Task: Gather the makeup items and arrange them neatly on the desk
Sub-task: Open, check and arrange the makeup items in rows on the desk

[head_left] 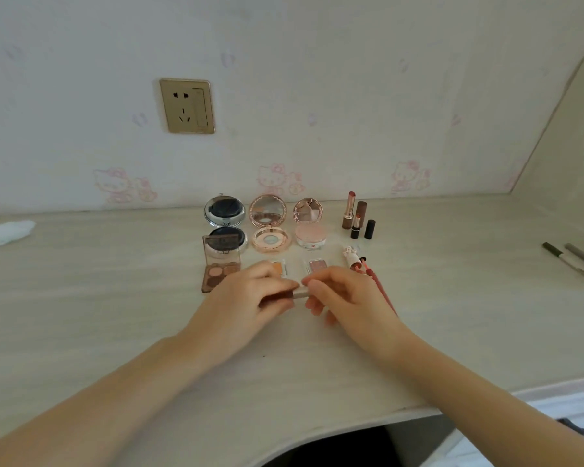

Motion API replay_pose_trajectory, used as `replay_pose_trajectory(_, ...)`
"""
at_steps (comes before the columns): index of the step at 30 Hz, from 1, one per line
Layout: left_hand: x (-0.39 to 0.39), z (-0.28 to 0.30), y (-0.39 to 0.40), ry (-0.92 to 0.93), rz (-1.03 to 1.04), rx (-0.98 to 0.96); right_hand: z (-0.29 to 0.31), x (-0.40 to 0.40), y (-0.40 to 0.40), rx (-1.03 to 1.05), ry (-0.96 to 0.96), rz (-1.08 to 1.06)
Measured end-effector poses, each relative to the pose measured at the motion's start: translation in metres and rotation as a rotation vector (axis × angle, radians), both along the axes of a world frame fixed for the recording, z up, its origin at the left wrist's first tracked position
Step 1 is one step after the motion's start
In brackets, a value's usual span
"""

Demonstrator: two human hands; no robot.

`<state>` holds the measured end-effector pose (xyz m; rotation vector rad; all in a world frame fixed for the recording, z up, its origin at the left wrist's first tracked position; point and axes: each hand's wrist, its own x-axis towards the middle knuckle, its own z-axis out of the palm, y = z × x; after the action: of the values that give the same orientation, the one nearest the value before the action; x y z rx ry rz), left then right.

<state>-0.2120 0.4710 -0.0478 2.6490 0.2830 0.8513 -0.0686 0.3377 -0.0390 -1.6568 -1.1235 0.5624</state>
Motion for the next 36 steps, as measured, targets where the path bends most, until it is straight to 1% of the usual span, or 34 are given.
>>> replay_pose_trajectory(2, -0.004, -0.006, 0.0, 0.003, 0.001, 0.009, -0.006, -0.001, -0.002, 0.001, -0.127, -0.012)
replay_pose_trajectory(4, -0.008, -0.01, 0.003, -0.015, 0.0, 0.08, -0.011, 0.0, -0.005, 0.001, -0.268, -0.031)
replay_pose_trajectory(5, -0.01, -0.012, 0.006, -0.034, -0.001, 0.118, -0.012, 0.001, -0.006, -0.002, -0.341, -0.048)
replay_pose_trajectory(7, -0.015, -0.013, 0.009, -0.085, 0.019, 0.122, -0.015, 0.001, -0.008, 0.007, -0.465, -0.076)
replay_pose_trajectory(9, -0.017, -0.011, 0.01, -0.124, 0.061, 0.121, -0.017, 0.0, -0.007, 0.07, -0.614, -0.09)
replay_pose_trajectory(11, -0.018, -0.01, 0.01, -0.126, 0.066, 0.128, -0.02, -0.001, -0.007, 0.12, -0.698, -0.099)
replay_pose_trajectory(16, -0.018, -0.013, 0.011, -0.105, 0.045, 0.12, -0.024, 0.004, -0.006, 0.192, -0.666, -0.08)
replay_pose_trajectory(19, -0.017, -0.013, 0.01, -0.089, 0.049, 0.15, -0.023, 0.007, -0.008, 0.187, -0.493, -0.071)
replay_pose_trajectory(20, -0.017, -0.013, 0.009, -0.09, 0.048, 0.155, -0.023, 0.008, -0.009, 0.179, -0.463, -0.069)
replay_pose_trajectory(25, -0.019, -0.012, 0.01, -0.058, 0.004, 0.048, -0.021, 0.006, -0.012, 0.175, -0.475, -0.062)
replay_pose_trajectory(28, -0.021, -0.011, 0.011, -0.006, -0.019, -0.007, -0.02, 0.008, -0.012, 0.212, -0.545, -0.056)
replay_pose_trajectory(30, -0.021, -0.01, 0.009, -0.001, -0.027, -0.02, -0.018, 0.007, -0.013, 0.216, -0.55, -0.059)
replay_pose_trajectory(32, -0.02, -0.009, 0.008, -0.03, -0.029, 0.023, -0.016, 0.005, -0.014, 0.184, -0.488, -0.072)
replay_pose_trajectory(36, -0.019, -0.005, 0.005, -0.089, -0.029, 0.172, -0.01, 0.001, -0.015, 0.077, -0.339, -0.075)
